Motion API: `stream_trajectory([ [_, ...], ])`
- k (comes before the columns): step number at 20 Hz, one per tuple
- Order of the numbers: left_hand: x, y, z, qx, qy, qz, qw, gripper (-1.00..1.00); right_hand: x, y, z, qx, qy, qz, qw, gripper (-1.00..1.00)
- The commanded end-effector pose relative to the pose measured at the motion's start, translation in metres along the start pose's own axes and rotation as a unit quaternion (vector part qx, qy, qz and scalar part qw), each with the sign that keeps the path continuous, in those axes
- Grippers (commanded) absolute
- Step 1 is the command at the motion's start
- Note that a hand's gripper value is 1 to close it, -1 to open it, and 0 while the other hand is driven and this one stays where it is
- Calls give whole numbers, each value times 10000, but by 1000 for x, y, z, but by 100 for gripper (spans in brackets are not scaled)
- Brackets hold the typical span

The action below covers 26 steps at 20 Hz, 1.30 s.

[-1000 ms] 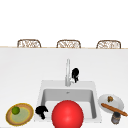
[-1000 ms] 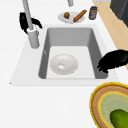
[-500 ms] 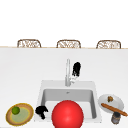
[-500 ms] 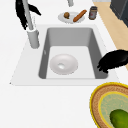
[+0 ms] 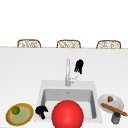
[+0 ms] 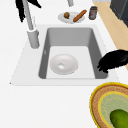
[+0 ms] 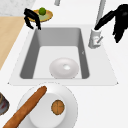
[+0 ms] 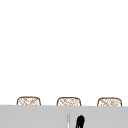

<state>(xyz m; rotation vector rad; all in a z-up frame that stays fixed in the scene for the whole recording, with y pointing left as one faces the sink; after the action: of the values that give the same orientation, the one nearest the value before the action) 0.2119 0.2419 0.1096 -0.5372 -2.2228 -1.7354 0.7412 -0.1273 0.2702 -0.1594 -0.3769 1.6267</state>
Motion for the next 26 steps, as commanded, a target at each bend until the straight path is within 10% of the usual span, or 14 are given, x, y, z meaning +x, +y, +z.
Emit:
stream_trajectory([
  [1, 0, 0, 0, 0, 0, 0, 10000, 0, -13, 13, 7, -116, 2, -27, 9999, -100],
  [26, 0, 0, 0, 0, 0, 0, 10000, 0, -74, 112, 61, -533, -44, -8, 9986, -100],
])
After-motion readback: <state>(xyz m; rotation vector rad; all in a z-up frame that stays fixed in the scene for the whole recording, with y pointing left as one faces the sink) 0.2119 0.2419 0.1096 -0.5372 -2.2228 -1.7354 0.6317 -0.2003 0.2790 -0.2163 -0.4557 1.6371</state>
